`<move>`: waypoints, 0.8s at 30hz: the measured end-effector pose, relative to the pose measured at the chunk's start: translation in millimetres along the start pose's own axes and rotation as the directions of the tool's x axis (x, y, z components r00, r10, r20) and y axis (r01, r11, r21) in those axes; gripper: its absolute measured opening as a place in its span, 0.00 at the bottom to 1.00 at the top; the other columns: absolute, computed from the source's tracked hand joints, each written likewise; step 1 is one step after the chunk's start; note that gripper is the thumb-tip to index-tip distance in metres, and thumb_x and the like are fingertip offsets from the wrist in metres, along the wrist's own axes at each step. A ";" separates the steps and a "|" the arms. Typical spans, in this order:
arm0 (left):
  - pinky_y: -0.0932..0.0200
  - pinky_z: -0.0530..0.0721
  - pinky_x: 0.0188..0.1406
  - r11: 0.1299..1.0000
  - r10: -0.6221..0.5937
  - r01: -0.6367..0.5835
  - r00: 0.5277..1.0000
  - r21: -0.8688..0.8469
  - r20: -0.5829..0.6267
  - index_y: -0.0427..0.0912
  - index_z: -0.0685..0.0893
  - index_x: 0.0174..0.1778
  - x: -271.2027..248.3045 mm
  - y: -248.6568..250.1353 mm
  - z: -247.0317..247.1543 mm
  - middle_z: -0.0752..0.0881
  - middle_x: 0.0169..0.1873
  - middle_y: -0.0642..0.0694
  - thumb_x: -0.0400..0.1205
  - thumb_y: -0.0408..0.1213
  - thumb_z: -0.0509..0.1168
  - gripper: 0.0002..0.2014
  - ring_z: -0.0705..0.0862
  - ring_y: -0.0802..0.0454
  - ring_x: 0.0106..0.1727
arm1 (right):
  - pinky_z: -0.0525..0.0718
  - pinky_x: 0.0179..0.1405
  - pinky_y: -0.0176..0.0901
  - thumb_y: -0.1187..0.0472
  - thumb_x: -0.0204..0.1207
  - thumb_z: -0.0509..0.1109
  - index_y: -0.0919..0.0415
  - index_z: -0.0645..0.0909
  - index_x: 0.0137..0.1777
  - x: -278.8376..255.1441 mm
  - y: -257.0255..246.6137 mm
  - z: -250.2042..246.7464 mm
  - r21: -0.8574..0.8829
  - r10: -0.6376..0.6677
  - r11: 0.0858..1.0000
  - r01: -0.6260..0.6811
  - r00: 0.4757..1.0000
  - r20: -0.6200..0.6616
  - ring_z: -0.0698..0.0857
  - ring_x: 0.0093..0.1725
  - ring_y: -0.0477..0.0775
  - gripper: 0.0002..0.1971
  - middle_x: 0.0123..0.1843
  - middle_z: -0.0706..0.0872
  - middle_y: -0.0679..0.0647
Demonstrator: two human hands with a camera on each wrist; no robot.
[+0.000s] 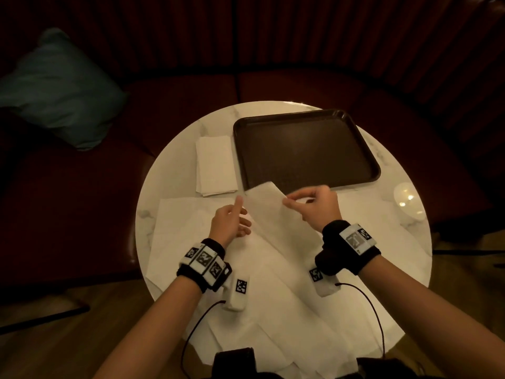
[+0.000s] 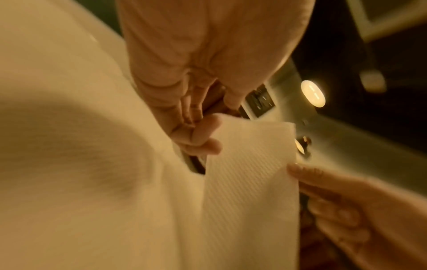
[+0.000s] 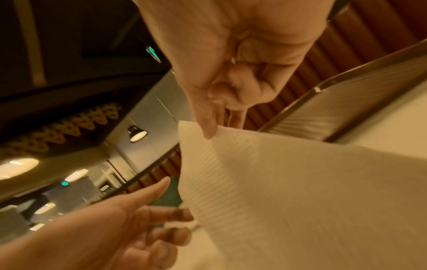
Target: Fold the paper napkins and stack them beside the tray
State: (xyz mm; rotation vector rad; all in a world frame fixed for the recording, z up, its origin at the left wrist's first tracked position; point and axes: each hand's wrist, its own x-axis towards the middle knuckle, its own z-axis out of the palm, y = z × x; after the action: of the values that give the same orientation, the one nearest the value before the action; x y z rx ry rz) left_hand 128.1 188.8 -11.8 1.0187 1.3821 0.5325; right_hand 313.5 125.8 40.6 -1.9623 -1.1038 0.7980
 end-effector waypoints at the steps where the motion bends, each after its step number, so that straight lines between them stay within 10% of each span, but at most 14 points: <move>1: 0.59 0.83 0.28 0.995 -0.017 0.017 1.000 -0.096 0.006 0.33 0.82 0.47 -2.4 7.5 -4.8 0.87 0.33 0.36 0.85 0.56 0.57 0.25 0.85 0.45 0.28 | 0.76 0.22 0.33 0.58 0.71 0.80 0.57 0.90 0.40 1.4 -11.3 0.6 0.052 -0.035 0.998 0.035 0.999 -0.006 0.78 0.20 0.38 0.04 0.35 0.89 0.51; 7: 0.54 0.88 0.45 0.920 0.387 -0.388 0.922 -0.051 -0.017 0.34 0.86 0.51 -11.9 37.4 -27.2 0.89 0.44 0.40 0.78 0.40 0.73 0.12 0.89 0.42 0.44 | 0.84 0.34 0.33 0.49 0.70 0.77 0.51 0.87 0.39 23.4 -55.0 19.4 0.035 -0.175 0.983 0.181 0.976 -0.133 0.86 0.32 0.37 0.06 0.31 0.88 0.44; 13: 0.55 0.84 0.63 0.887 0.462 -0.452 0.865 -0.094 0.195 0.45 0.79 0.68 -2.4 50.5 -29.6 0.86 0.62 0.50 0.75 0.30 0.75 0.25 0.84 0.51 0.64 | 0.83 0.33 0.39 0.51 0.72 0.77 0.50 0.88 0.40 32.8 -79.7 59.0 0.122 -0.183 0.977 0.177 0.982 0.041 0.84 0.29 0.36 0.04 0.34 0.91 0.45; 18: 0.51 0.90 0.51 0.930 0.345 -0.333 0.937 -0.157 0.057 0.37 0.79 0.68 25.0 60.3 -40.6 0.87 0.57 0.43 0.81 0.19 0.60 0.20 0.87 0.45 0.58 | 0.77 0.33 0.34 0.48 0.73 0.75 0.47 0.89 0.49 52.7 -80.1 71.0 0.114 -0.194 0.977 0.178 0.969 0.153 0.81 0.29 0.31 0.08 0.46 0.91 0.42; 24: 0.42 0.84 0.59 0.904 0.081 -0.028 0.991 -0.427 0.106 0.38 0.79 0.68 78.8 77.0 -69.2 0.84 0.63 0.36 0.78 0.23 0.54 0.22 0.82 0.35 0.64 | 0.81 0.62 0.55 0.57 0.71 0.77 0.44 0.84 0.44 98.5 -55.2 76.9 0.076 -0.105 0.993 0.094 0.983 0.152 0.79 0.60 0.54 0.06 0.58 0.81 0.51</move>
State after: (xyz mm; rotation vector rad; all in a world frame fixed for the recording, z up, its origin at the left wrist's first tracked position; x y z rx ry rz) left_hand 94.1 310.9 17.5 0.7199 1.0678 0.7640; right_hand 272.2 255.5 29.4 -1.7971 -1.2397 0.9354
